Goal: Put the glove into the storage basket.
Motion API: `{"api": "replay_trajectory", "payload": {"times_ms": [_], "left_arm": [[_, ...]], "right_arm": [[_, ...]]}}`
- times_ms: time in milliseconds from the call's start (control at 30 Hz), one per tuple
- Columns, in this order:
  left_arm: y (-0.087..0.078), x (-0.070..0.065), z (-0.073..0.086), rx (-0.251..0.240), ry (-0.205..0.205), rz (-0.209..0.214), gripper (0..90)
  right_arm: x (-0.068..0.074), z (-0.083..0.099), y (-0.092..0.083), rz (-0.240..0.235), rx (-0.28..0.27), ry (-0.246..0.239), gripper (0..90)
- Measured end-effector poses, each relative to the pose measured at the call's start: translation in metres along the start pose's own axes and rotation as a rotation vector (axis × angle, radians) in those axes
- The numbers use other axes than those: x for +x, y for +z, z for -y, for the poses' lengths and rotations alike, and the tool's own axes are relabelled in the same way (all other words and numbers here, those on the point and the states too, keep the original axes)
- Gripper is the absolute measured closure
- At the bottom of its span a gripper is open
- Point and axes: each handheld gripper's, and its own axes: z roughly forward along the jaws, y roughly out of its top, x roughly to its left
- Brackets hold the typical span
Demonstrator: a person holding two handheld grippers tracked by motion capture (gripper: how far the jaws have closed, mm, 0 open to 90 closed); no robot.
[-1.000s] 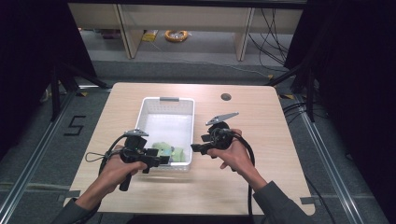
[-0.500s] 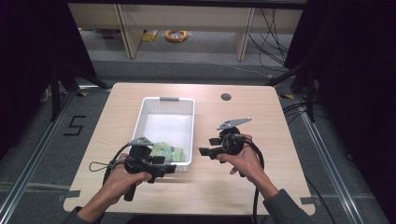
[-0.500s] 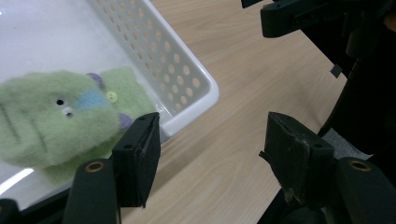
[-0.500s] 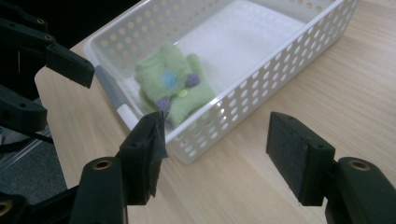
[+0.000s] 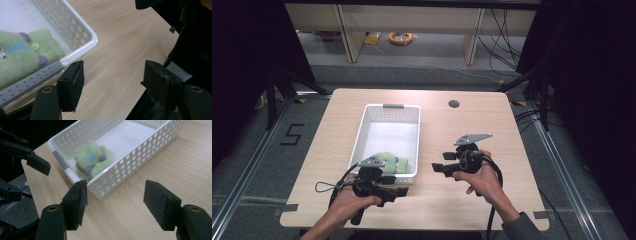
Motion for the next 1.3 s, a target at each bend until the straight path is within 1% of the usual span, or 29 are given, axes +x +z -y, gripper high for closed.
{"api": "replay_trajectory", "payload": {"times_ms": [33,67,133,167,200,233,333,367,433,500,533,567,600,633,667,733,767,800,867,933,967,1000,1033,1067,1100,1133,1167,1267,1300], "left_arm": [[0.001,-0.001,0.001,-0.003,0.006,-0.001,32.4],[0.002,-0.002,0.001,-0.002,0.014,0.001,32.0],[0.004,-0.004,0.003,0.004,0.029,-0.015,30.7],[0.006,-0.005,0.004,0.002,0.034,-0.011,30.0],[0.007,-0.007,0.005,-0.002,0.031,-0.019,29.3],[0.008,-0.008,0.007,0.006,0.036,-0.016,28.4],[0.009,-0.010,0.009,0.000,0.044,-0.018,28.3],[0.010,-0.011,0.011,0.001,0.056,-0.021,28.2],[0.011,-0.012,0.013,-0.006,0.052,-0.025,28.1],[0.013,-0.012,0.015,-0.003,0.050,-0.020,28.0],[0.014,-0.012,0.016,-0.004,0.047,-0.013,28.0],[0.014,-0.012,0.018,-0.008,0.047,-0.021,27.8],[0.014,-0.011,0.019,-0.003,0.050,-0.022,27.5],[0.016,-0.011,0.020,-0.011,0.046,-0.020,27.4],[0.015,-0.010,0.021,-0.003,0.049,-0.018,27.4],[0.017,-0.009,0.023,-0.008,0.044,-0.015,26.9],[0.017,-0.009,0.025,-0.008,0.042,-0.021,26.9],[0.018,-0.008,0.025,-0.009,0.041,-0.016,26.6],[0.019,-0.008,0.028,-0.014,0.035,-0.016,25.9],[0.018,-0.007,0.029,-0.008,0.045,-0.017,24.7],[0.019,-0.007,0.029,-0.013,0.045,-0.015,24.7],[0.019,-0.007,0.030,-0.020,0.043,-0.009,24.4],[0.019,-0.007,0.031,-0.024,0.042,-0.010,24.3],[0.020,-0.007,0.031,-0.026,0.041,-0.013,24.0],[0.020,-0.007,0.033,-0.025,0.054,-0.023,23.4],[0.020,-0.007,0.033,-0.025,0.054,-0.023,23.0],[0.022,-0.007,0.036,-0.031,0.052,-0.023,22.6],[0.023,-0.006,0.038,-0.027,0.053,-0.014,21.9],[0.024,-0.006,0.040,-0.029,0.054,-0.012,21.4]], "right_arm": [[-0.001,0.002,0.000,-0.004,-0.013,-0.005,35.6],[-0.001,0.003,-0.001,-0.007,-0.011,-0.012,35.0],[-0.001,0.007,-0.005,0.006,-0.015,-0.015,33.2],[0.001,0.009,-0.006,-0.011,-0.017,0.015,32.8],[0.000,0.011,-0.007,-0.009,-0.027,0.004,32.2],[0.000,0.013,-0.010,-0.004,-0.033,-0.007,31.3],[0.000,0.017,-0.012,-0.016,-0.042,-0.004,31.0],[-0.001,0.020,-0.014,0.000,-0.045,-0.003,30.4],[-0.002,0.021,-0.015,-0.005,-0.053,-0.015,29.9],[-0.001,0.025,-0.015,-0.012,-0.057,0.011,29.7],[-0.001,0.026,-0.016,-0.014,-0.057,0.011,29.5],[-0.003,0.027,-0.017,-0.006,-0.066,-0.011,29.3],[-0.001,0.029,-0.018,-0.007,-0.060,0.006,29.1],[-0.003,0.030,-0.018,-0.006,-0.070,-0.007,28.9],[-0.001,0.032,-0.019,-0.003,-0.067,0.002,28.6],[-0.001,0.035,-0.019,0.000,-0.076,-0.008,27.5],[-0.004,0.036,-0.018,-0.002,-0.091,-0.040,26.8],[-0.003,0.039,-0.019,-0.016,-0.091,-0.017,26.1],[-0.003,0.042,-0.019,-0.021,-0.105,-0.023,26.0],[-0.003,0.047,-0.019,-0.022,-0.114,-0.022,25.1],[-0.002,0.049,-0.019,-0.010,-0.111,-0.002,25.1],[-0.002,0.051,-0.019,-0.028,-0.111,-0.006,24.8],[-0.002,0.053,-0.019,-0.029,-0.113,0.000,24.5],[-0.005,0.055,-0.019,-0.028,-0.126,-0.032,24.4],[-0.004,0.059,-0.020,-0.018,-0.117,-0.018,23.8],[-0.004,0.059,-0.020,-0.018,-0.117,-0.018,23.8],[-0.002,0.063,-0.019,-0.042,-0.129,-0.002,23.3],[-0.002,0.067,-0.019,-0.049,-0.126,-0.007,23.0],[-0.004,0.071,-0.019,-0.041,-0.130,-0.023,22.7]]}}
